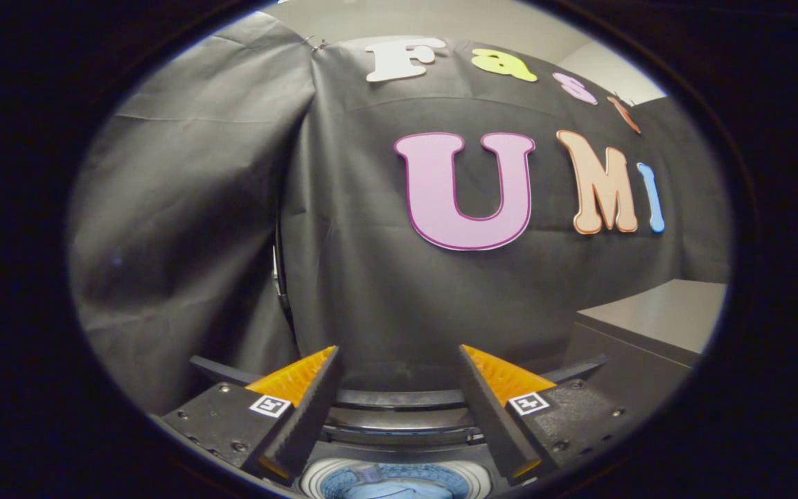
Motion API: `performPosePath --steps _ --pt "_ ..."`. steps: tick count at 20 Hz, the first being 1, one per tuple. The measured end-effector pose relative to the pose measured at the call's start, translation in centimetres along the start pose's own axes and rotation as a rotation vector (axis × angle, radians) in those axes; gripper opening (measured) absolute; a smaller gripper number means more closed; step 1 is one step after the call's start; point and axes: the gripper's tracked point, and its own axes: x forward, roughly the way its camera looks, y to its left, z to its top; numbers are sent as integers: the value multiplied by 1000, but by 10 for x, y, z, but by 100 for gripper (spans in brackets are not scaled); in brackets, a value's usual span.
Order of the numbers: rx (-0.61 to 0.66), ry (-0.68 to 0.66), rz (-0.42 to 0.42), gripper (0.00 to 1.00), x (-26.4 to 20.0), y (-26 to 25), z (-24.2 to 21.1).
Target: Put the clothes into the washing machine and then close the washing machine lid.
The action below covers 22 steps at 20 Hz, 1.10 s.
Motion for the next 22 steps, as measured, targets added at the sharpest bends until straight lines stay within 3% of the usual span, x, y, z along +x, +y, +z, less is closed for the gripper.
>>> performPosePath --steps 19,22 --pt "3 -51 14 98 -30 -1 -17" --pt "9 -1 11 98 -26 -2 -33"
